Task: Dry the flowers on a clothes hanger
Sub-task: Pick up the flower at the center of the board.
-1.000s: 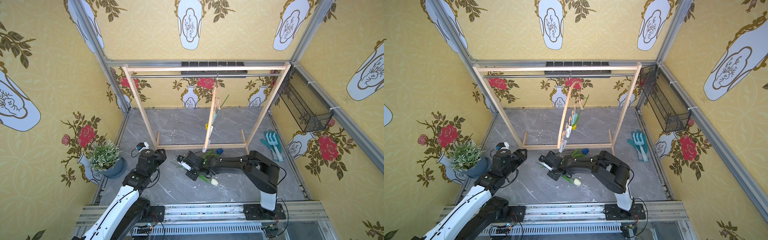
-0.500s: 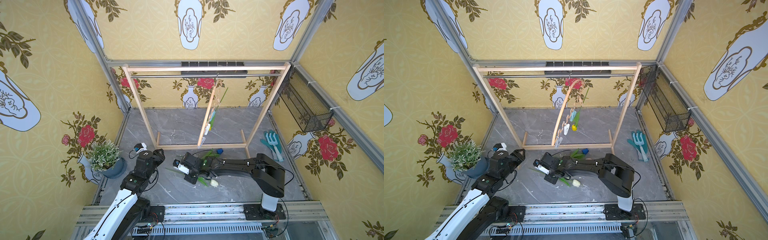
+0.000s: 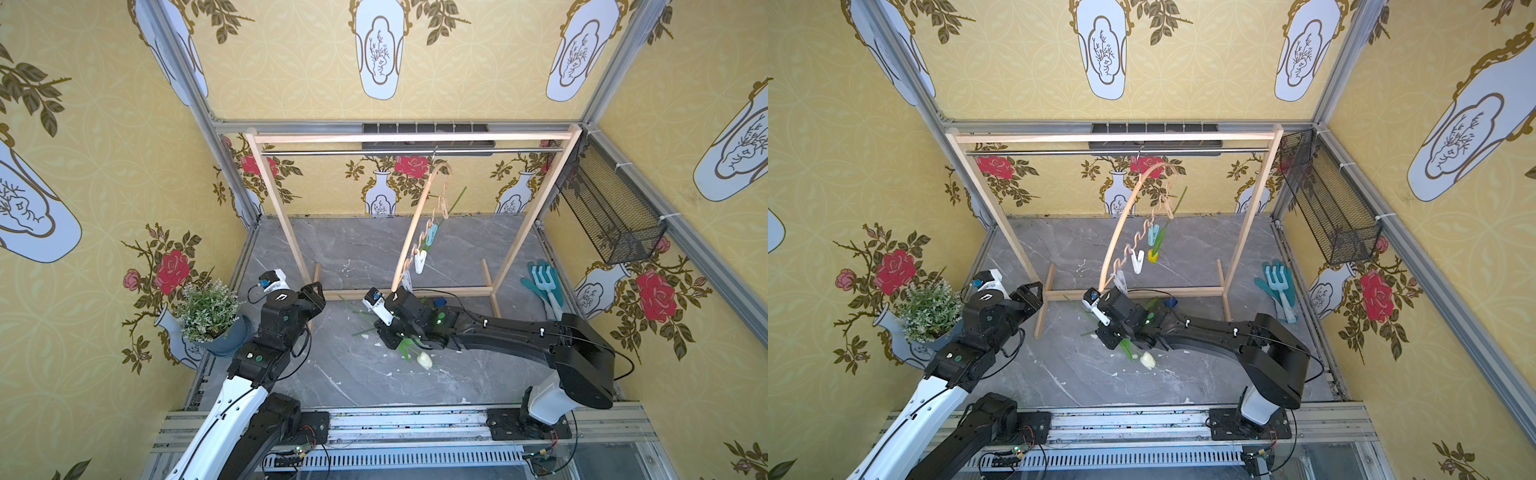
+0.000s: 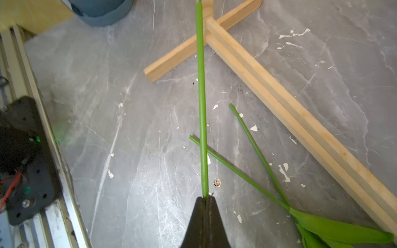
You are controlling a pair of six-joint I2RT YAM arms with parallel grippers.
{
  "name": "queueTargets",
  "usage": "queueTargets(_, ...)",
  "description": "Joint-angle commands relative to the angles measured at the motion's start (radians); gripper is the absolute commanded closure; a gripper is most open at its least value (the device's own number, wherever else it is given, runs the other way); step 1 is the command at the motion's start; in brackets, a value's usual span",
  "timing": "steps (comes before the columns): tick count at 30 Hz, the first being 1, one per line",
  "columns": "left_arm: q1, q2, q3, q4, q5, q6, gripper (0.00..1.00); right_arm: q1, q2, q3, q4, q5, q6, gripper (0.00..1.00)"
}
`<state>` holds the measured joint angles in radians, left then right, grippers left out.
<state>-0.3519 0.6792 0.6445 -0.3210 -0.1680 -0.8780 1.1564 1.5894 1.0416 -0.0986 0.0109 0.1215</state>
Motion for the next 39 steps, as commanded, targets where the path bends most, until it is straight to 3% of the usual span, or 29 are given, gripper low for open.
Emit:
queueTargets(1, 0.002, 0.014, 0.033, 0.038, 0.071, 0.070, 0.44, -0.016, -0.040, -0.028, 0.172, 0.021, 0.135, 1.00)
queueTargets(5, 0.002, 0.024, 0.033, 0.129, 0.202, 0.116, 0.44, -0.046, -0.086, -0.074, 0.271, -0.002, 0.213, 1.00)
queueTargets(11, -0.005, 0.094, -0.016, 0.256, 0.376, 0.074, 0.56, -0.131, -0.124, -0.133, 0.388, -0.150, 0.308, 1.00)
queueTargets(19, -0.041, 0.186, -0.094, 0.525, 0.594, 0.010, 0.56, -0.161, -0.140, -0.170, 0.464, -0.251, 0.383, 1.00)
queueTargets(23, -0.058, 0.226, -0.088, 0.554, 0.640, 0.032, 0.55, -0.165, -0.136, -0.180, 0.506, -0.280, 0.411, 1.00)
queueTargets(39, -0.079, 0.290, -0.102, 0.578, 0.636, 0.049, 0.70, -0.165, -0.123, -0.169, 0.514, -0.296, 0.427, 1.00)
